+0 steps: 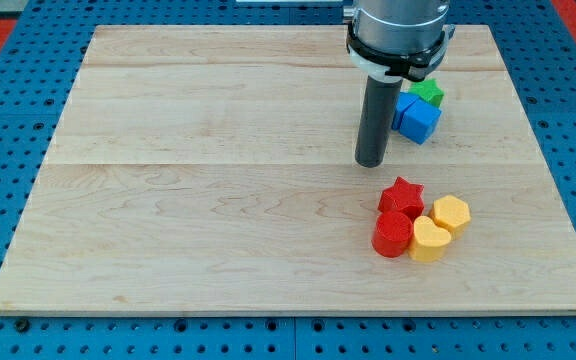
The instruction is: Form a triangle with the green star and blue blocks
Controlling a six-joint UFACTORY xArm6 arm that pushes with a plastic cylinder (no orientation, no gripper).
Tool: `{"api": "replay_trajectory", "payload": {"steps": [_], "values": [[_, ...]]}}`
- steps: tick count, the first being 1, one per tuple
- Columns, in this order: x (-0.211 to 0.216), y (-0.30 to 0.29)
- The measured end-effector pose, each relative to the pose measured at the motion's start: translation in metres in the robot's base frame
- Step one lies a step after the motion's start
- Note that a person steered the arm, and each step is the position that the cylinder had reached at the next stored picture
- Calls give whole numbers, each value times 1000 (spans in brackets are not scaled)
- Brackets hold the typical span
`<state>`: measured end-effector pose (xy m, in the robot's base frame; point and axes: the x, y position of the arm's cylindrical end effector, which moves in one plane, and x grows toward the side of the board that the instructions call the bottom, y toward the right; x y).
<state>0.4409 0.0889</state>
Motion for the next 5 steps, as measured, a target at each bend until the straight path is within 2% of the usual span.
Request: {"api": "replay_trajectory", "payload": {"steps": [1,2,3,4,5], "values": [[4,69],[-17,101],[-70,105],[-99,74],[-100,6]]}}
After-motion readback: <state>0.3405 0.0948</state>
